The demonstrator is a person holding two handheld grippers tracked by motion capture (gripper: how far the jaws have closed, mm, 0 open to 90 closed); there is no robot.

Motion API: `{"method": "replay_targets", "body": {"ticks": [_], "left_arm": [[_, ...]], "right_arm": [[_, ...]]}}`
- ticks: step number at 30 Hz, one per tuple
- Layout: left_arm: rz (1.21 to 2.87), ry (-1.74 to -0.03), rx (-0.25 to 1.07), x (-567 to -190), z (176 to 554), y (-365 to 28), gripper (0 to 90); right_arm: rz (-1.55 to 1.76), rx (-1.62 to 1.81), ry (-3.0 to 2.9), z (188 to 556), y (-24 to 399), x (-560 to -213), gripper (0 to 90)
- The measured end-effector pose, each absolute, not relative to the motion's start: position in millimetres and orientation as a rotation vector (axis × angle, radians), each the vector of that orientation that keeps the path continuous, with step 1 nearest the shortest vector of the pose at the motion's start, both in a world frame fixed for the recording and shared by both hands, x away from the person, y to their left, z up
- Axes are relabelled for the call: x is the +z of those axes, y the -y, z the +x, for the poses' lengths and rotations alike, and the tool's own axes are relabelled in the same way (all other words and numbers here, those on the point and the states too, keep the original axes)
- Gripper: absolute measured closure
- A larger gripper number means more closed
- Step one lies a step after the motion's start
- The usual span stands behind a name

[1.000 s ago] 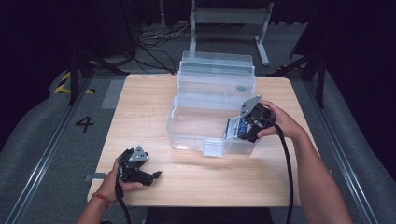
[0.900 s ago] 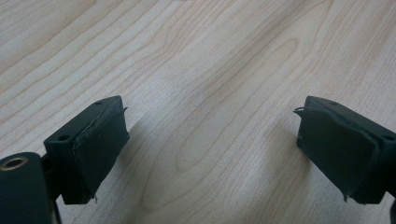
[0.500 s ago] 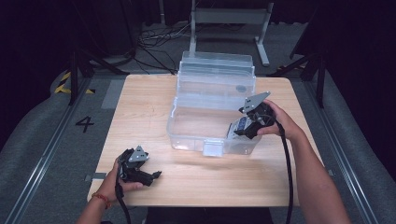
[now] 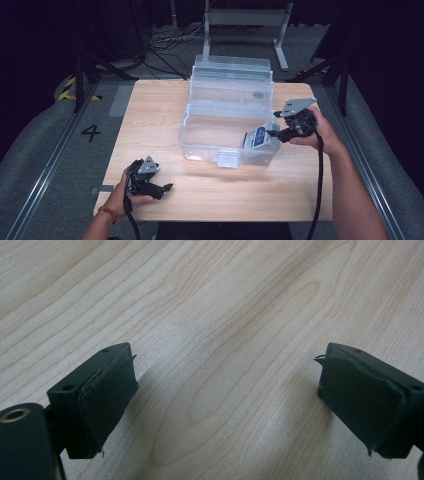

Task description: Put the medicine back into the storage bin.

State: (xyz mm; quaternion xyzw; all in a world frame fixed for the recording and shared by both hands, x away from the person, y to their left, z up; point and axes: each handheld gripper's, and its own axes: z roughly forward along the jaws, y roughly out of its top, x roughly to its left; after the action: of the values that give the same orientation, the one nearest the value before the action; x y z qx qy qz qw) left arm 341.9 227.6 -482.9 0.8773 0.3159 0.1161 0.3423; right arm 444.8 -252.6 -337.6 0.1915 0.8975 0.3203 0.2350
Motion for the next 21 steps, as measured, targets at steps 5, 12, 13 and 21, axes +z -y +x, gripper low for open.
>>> {"method": "replay_targets", "body": {"ticks": [5, 12, 13, 21], "left_arm": [[2.28, -0.821, 0.301, -483.0, 341.9, -227.7, 8.7], [2.279, -0.821, 0.301, -483.0, 341.9, -227.6, 8.8], [2.28, -0.821, 0.302, -483.0, 341.9, -227.6, 8.7], [2.312, -0.834, 0.28, -475.0, 344.7, -222.0, 18.1]], "right_arm": [[0.634, 0.904, -2.461, 444.1, 274.0, -344.7, 37.4], [0.628, 0.811, -2.492, 448.0, 258.2, -361.2, 37.5], [0.615, 0.779, -2.496, 449.6, 254.4, -363.4, 37.0], [0.624, 0.744, -2.486, 457.0, 243.6, -365.2, 36.3]]}}
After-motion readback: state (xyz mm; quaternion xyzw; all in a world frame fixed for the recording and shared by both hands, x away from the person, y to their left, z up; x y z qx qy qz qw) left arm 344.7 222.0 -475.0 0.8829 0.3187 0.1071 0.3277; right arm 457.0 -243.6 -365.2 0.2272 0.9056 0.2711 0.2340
